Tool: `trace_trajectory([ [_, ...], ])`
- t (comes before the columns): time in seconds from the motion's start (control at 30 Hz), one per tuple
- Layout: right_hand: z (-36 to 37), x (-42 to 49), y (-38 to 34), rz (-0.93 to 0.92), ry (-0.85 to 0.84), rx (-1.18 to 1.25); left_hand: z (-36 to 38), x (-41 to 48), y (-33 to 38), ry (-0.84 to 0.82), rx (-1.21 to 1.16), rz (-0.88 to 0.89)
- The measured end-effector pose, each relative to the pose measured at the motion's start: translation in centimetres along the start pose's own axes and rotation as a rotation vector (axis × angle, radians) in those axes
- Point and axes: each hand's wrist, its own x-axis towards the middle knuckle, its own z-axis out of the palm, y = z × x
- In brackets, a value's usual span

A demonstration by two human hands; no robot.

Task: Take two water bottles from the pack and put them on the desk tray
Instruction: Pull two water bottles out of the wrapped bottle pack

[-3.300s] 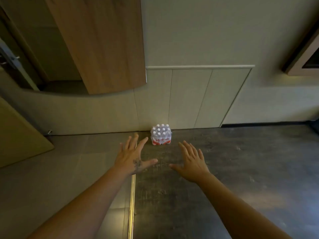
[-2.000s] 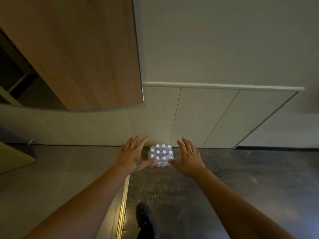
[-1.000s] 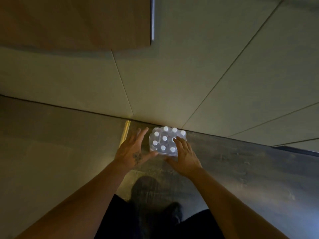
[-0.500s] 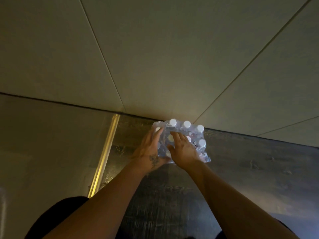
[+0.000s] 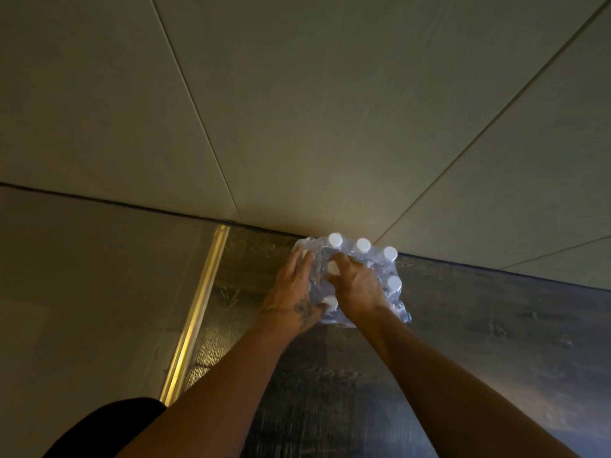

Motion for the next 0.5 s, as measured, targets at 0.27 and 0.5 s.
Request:
trace_trajectory([
  [0.27, -10.0, -2.6, -1.0, 0.013, 0.333, 0.206, -1.7, -0.5, 1.0, -0.024, -0.125, -0.031],
  [0.5, -16.6, -4.2, -2.6, -0.044, 0.514, 0.375, -2.9, 0.7, 3.9, -0.014, -0.115, 0.03],
])
